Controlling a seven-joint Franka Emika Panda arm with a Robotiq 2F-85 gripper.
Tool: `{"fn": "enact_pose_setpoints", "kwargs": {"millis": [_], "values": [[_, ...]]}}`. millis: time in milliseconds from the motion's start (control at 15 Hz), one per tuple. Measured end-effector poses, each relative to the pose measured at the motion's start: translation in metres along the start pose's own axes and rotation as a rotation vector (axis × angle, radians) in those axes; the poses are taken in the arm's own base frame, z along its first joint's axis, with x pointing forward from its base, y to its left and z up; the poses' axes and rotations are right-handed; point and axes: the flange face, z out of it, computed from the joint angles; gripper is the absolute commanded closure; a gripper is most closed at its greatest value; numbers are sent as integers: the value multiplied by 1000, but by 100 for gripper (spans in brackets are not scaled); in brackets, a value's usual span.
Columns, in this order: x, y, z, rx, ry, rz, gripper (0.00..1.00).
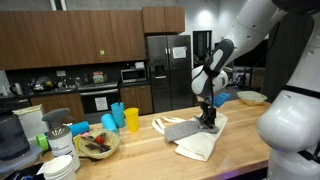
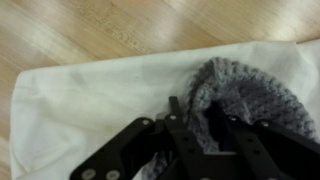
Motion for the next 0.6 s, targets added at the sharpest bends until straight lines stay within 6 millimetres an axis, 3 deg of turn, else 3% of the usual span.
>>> {"fn": "enact_pose_setpoints", "kwargs": {"millis": [400,467,600], "values": [[0,0,0,0,0,0,70],[0,0,0,0,0,0,45],[0,0,0,0,0,0,40]]}}
